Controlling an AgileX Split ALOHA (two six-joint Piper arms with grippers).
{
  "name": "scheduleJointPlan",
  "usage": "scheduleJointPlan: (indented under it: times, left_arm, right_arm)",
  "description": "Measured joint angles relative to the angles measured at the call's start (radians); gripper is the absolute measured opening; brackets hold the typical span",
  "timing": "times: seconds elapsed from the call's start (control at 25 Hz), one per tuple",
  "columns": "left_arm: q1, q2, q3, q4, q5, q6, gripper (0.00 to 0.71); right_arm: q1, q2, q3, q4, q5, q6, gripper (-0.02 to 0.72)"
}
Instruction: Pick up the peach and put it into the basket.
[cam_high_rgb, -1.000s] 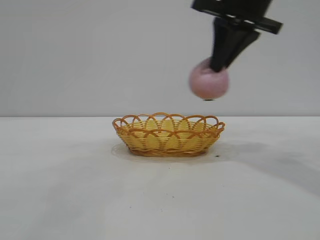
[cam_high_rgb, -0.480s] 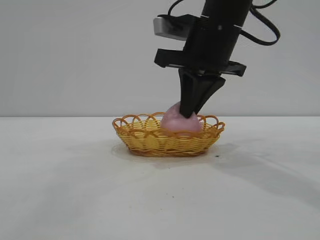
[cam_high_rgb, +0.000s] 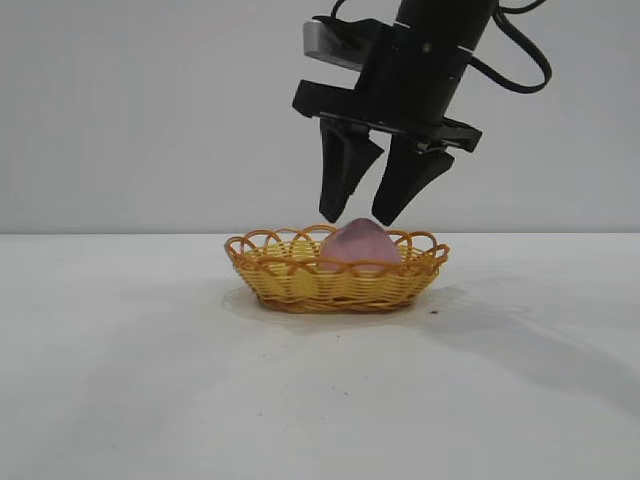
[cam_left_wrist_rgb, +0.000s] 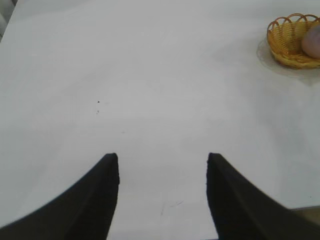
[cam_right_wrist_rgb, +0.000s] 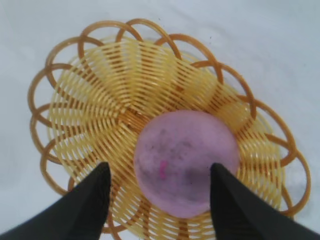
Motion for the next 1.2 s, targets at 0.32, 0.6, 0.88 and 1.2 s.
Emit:
scheduleJointPlan:
  times: [0.32, 0.6, 0.88, 1.2]
  left_arm:
    - [0.0, 0.0, 0.0, 0.0, 0.0, 0.001, 0.391]
    - [0.0, 0.0, 0.0, 0.0, 0.0, 0.001, 0.391]
    - [0.0, 0.0, 0.0, 0.0, 0.0, 0.001, 0.391]
    - [0.0, 0.0, 0.0, 0.0, 0.0, 0.002, 0.391]
  right_arm:
    - [-0.116, -0.087, -0.002, -0.107, 0.095, 0.08, 0.39]
    - [-0.34, -0.087, -0.002, -0.386, 0.124, 0.306, 0.39]
    - [-0.437, -0.098, -0.002, -0.403, 0.12, 0.355, 0.39]
    - [-0.439, -0.367, 0.01, -0.342, 0.104, 0.312, 0.39]
